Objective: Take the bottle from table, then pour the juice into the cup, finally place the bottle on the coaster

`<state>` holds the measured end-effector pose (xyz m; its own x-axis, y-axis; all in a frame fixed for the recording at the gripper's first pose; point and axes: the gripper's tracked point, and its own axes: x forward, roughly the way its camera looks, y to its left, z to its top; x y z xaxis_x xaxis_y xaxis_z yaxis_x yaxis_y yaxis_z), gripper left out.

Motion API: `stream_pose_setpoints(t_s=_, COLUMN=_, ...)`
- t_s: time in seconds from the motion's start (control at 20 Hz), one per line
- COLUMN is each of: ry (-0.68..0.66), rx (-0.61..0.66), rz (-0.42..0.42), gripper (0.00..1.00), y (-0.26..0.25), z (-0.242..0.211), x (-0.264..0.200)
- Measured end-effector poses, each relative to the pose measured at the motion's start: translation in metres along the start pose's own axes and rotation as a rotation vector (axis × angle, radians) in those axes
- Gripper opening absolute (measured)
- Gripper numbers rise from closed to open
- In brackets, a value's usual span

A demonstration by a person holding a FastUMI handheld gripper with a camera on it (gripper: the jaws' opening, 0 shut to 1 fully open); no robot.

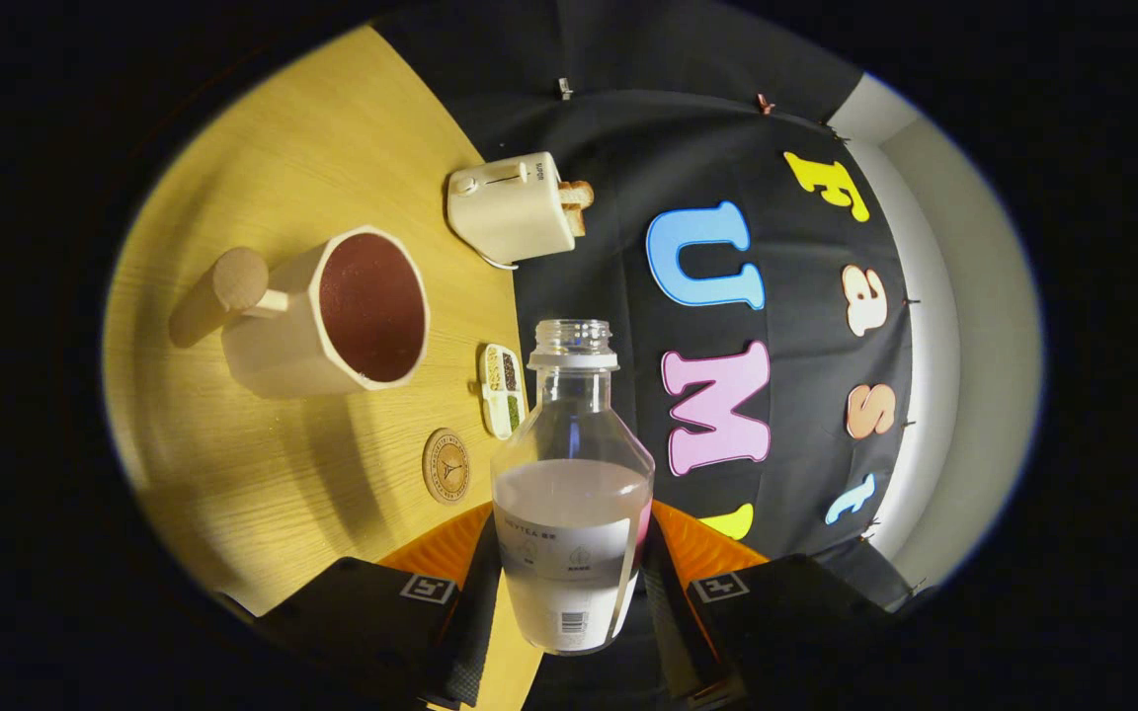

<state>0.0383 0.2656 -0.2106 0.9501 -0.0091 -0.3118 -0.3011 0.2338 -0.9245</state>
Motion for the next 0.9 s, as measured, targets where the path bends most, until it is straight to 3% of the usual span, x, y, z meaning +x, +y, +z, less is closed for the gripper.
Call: stream_pose_setpoints(t_s=0.9, ry=-0.040, rx=-0.235, rz=0.020, gripper=0.71, y=0.020, z=-0.002, x=0.015)
